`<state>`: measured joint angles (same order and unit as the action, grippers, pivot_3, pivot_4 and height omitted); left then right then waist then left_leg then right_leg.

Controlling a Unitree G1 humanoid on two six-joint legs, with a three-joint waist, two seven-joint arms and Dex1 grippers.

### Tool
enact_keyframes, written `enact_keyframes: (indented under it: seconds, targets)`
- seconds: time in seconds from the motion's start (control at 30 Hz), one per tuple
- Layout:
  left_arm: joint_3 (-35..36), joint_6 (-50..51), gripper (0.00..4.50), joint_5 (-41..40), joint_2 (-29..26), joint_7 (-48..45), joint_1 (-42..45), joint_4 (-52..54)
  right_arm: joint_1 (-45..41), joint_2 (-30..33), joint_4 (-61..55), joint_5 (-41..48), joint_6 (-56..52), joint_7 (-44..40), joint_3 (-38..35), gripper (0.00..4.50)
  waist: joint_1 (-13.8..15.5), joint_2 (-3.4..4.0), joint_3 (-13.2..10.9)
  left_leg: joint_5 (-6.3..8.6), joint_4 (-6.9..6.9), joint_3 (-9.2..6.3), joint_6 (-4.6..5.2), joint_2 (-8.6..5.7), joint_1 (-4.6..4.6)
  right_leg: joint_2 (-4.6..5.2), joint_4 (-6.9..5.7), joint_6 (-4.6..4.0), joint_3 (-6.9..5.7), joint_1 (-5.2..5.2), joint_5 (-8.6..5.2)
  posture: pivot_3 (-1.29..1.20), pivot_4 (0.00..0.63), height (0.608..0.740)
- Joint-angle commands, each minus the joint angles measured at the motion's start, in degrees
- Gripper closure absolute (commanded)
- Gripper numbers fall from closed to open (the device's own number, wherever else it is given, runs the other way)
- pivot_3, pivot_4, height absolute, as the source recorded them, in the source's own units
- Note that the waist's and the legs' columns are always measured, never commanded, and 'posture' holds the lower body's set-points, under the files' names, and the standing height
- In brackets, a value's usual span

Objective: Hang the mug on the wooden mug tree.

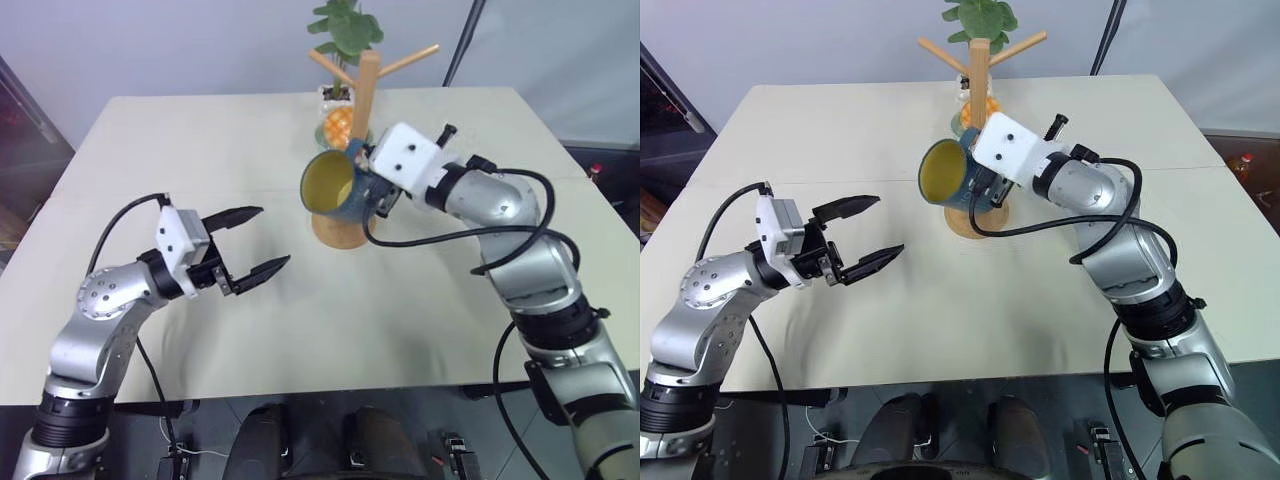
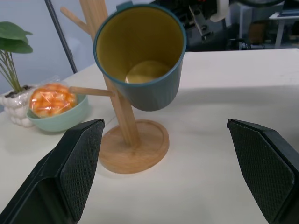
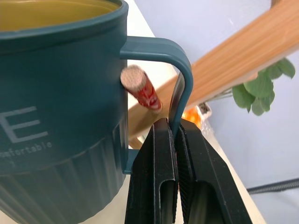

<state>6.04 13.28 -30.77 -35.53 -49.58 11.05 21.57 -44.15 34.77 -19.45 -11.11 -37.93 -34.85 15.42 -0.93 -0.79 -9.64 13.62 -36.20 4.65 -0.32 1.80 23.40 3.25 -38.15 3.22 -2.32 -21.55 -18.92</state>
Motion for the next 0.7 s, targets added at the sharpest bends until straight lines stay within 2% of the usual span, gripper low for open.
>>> enact_keyframes:
  seconds: [0.03,0.07,0.17,0.3,0.47,0.6,0.7]
  targets:
    - [1.46,-0.37,0.0,-0.81,-0.2,0.21,0.74,1.82,-1.81,-0.29,-0.86,-1.36,0.01,0.54,-0.58,4.44,0.0,0.0,0.0,0.0,0.0,0.0,0.0,0.0,0.0,0.0,0.0,0.0,0.0,0.0,0.0,0.0,0.15,0.74]
    - [1.44,-0.44,0.0,-0.73,-0.15,0.26,0.77,1.78,-1.86,-0.36,-0.91,-1.34,-0.02,0.41,-0.6,4.44,0.0,0.0,0.0,0.0,0.0,0.0,0.0,0.0,0.0,0.0,0.0,0.0,0.0,0.0,0.0,0.0,0.15,0.74]
    - [1.43,-0.54,0.0,-0.69,0.02,0.44,0.9,1.7,-1.94,-0.43,-1.01,-1.18,0.18,-0.11,-0.63,3.55,-0.02,0.0,0.0,0.0,-0.01,0.0,0.0,0.0,0.0,0.0,-0.01,0.0,0.0,0.0,0.0,0.0,0.15,0.74]
    - [1.42,-0.48,0.0,-0.72,0.15,0.67,1.0,1.74,-2.04,0.16,-1.25,-1.94,1.1,-0.03,-0.91,1.62,-0.02,0.0,0.0,0.0,-0.01,0.0,0.0,0.0,0.0,0.0,-0.01,0.0,0.0,0.0,0.0,0.0,0.15,0.74]
    - [1.76,-0.05,0.0,-0.69,0.39,1.64,0.61,1.43,-0.16,2.17,-3.19,0.84,2.14,-1.26,-6.45,1.62,0.0,0.0,0.0,0.0,-0.01,0.0,0.0,0.0,0.0,0.0,-0.01,0.0,0.0,0.0,0.0,0.0,0.15,0.74]
    - [3.87,2.26,0.0,-1.49,2.07,5.96,-0.5,-0.73,8.51,1.27,-6.61,10.82,4.2,-4.41,-17.89,1.62,0.33,-0.05,-0.01,0.02,-0.01,-0.02,0.03,-0.01,0.0,0.01,0.04,0.01,-0.03,0.08,0.0,0.0,0.15,0.74]
    - [6.25,2.97,0.0,-0.7,4.19,10.38,-2.21,-3.09,16.8,-3.58,-7.25,20.35,3.66,-4.28,-28.38,1.62,0.14,-0.13,0.01,0.03,-0.01,-0.04,0.05,0.0,-0.02,0.01,0.06,0.02,-0.04,0.14,0.01,0.0,0.15,0.74]
